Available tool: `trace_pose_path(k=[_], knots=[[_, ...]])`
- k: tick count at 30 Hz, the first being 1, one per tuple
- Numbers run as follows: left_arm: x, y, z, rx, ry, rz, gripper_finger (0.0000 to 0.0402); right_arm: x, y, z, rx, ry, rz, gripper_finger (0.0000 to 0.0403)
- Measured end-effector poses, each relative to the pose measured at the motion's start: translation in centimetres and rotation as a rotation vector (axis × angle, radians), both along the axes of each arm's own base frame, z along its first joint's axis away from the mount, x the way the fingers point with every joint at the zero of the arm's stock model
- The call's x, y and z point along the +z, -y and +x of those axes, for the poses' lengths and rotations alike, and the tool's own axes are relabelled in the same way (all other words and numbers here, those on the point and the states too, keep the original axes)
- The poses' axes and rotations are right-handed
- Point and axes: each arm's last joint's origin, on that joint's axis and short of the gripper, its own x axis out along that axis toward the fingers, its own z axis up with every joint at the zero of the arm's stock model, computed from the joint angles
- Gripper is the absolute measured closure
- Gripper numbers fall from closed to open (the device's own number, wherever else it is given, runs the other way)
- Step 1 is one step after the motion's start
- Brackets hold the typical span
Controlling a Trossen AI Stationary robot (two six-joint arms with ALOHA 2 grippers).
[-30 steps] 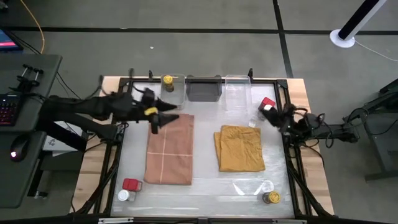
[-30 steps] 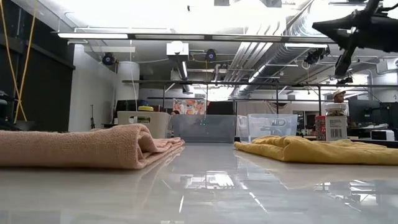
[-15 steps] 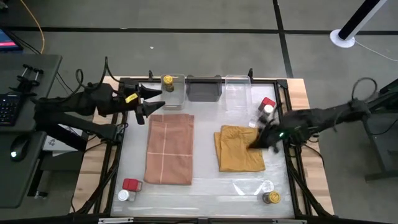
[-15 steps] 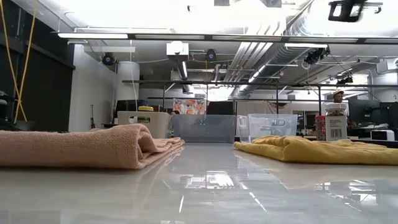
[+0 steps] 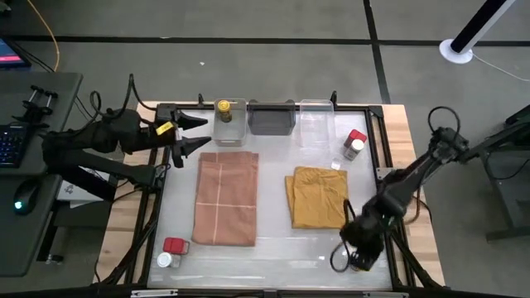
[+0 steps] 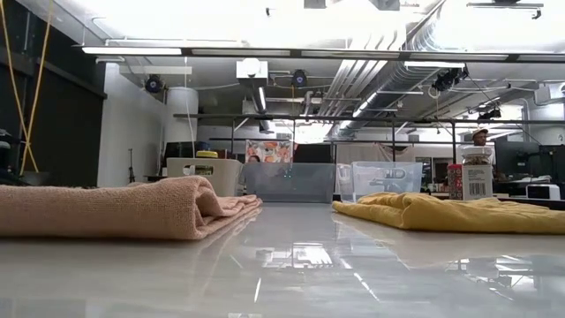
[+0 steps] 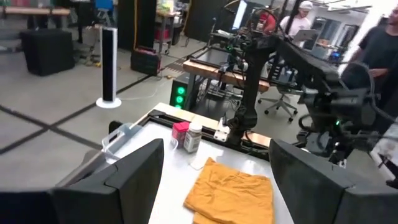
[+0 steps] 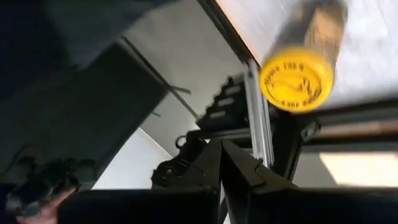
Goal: Sort spices by type
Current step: Put the yellow seasoning bottle into the gray bin
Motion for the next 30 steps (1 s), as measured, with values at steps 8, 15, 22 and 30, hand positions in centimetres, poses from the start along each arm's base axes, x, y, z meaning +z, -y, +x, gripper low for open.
trace_pose_path(k=[8,15,22,30], knots=[[0.4,-0.1,-1.0,-0.006,0.018,0.046,0.0124,-2.2,-1.7,0.0,-0.034,-0.140,-0.060,0.0403],[0.2,-0.1,-1.0,-0.010,-0.006,0.066,0.0124,-4.1,-1.6,0.1,-0.017,-0.230,-0.173,0.0403],[0.2,-0.1,-1.0,-0.011,-0.010,0.074,0.0124,-4.3,-1.3,0.1,-0.031,-0.234,-0.218,0.0403],[0.2,-0.1,-1.1,-0.013,-0.014,0.094,0.0124,-4.5,-1.1,0.1,-0.029,-0.209,-0.258,0.0403]])
